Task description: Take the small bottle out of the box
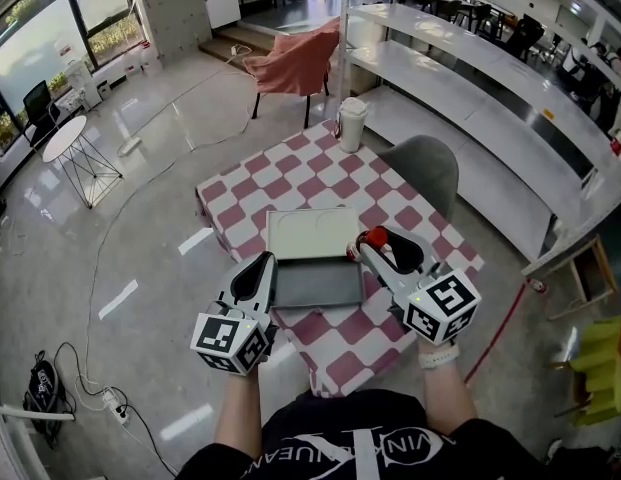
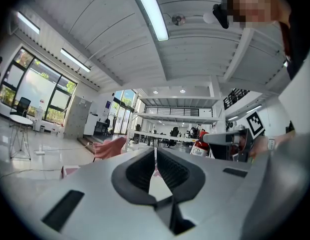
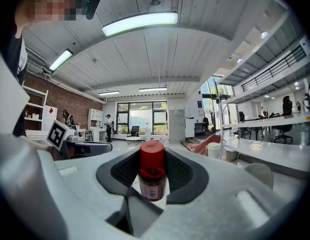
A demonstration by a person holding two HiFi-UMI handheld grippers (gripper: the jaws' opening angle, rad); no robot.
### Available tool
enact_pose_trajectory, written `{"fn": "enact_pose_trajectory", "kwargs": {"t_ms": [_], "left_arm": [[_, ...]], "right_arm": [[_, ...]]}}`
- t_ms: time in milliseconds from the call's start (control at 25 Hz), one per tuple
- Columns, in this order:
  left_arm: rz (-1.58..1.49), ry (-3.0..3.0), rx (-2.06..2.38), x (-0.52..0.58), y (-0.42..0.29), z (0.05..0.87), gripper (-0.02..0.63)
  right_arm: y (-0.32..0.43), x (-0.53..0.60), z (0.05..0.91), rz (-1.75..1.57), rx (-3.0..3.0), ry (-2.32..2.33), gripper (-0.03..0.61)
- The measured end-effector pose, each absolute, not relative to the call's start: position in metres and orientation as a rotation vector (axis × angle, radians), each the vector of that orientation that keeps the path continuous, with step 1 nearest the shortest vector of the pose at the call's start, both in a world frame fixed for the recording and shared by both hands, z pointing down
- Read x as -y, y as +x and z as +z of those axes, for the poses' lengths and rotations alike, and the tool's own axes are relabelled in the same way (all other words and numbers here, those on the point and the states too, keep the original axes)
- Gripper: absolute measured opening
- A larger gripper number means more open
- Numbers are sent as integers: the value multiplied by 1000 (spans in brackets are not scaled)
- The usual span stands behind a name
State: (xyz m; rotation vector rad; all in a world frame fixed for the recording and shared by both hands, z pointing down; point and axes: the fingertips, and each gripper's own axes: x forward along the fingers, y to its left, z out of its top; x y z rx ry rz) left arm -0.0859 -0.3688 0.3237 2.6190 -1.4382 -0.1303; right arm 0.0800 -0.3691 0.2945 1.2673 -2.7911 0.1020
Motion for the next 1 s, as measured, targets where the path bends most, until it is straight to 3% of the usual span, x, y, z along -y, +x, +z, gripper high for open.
{"fn": "enact_pose_trajectory", "kwargs": {"t_ms": [1000], "left_arm": [[-116, 2608, 1434, 375, -82, 329, 20]], "right_arm": [[83, 374, 298, 129, 2802, 1264, 144]]}}
